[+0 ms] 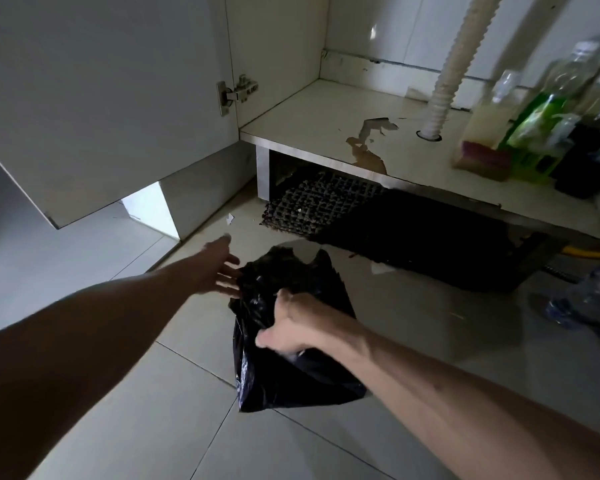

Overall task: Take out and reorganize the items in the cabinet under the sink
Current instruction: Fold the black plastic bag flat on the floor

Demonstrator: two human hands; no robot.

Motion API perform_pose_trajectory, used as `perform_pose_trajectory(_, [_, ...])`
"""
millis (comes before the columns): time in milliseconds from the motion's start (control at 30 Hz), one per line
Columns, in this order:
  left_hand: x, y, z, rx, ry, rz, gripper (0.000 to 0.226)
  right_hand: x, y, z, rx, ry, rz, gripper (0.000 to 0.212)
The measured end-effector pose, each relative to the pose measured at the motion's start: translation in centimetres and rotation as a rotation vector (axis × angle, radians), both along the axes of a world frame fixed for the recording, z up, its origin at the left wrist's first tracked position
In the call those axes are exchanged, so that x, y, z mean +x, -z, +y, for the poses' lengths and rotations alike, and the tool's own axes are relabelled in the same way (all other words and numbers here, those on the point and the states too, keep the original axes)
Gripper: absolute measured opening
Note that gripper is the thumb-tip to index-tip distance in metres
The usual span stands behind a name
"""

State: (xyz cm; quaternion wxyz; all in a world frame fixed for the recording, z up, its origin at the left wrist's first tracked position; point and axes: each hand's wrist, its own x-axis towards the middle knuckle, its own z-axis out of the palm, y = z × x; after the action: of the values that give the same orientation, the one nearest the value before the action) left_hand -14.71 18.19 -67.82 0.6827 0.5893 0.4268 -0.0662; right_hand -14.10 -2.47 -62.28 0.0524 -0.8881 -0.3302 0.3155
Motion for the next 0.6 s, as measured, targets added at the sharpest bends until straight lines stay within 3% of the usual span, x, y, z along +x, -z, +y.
perform_pose_trajectory(133, [-0.9,0.4,-0.3,0.275,0.234,0.149,0.096,-2.7,2.0,0.7,0.089,-0.058,0.035,0.047])
perform_pose_trajectory(267, [0.2,0.3,-4.0,0.313,0.430,0.275,0.131,-2.1,2.9,-0.1,0.389,0.031,0.150,0.022])
perform_pose_trajectory(367, [1.2,2.5,-4.9,0.380,0.394,0.316,0.120,0.4,1.9,-1.5,0.463,0.160,0.072,0.028])
perform_pose_trajectory(467, [1.4,4.9,-4.6,0.390,0.166,0.267,0.114,3.8,2.2,-3.9,0.267,0.308,-0.054,0.034])
perform_pose_trajectory(500, [1.3,5.2,-4.5,0.392,0.108,0.244,0.109,4.4,2.3,-4.9,0.082,0.340,-0.052,0.054])
perform_pose_trajectory(567, [1.0,5.4,-4.6,0.369,0.001,0.204,0.093,4.8,3.1,-6.6,-0.205,0.455,0.176,0.090])
perform_pose_trajectory(600, [0.7,5.5,-4.8,0.369,-0.026,0.206,0.087,4.7,3.6,-7.2,-0.238,0.556,0.341,0.096])
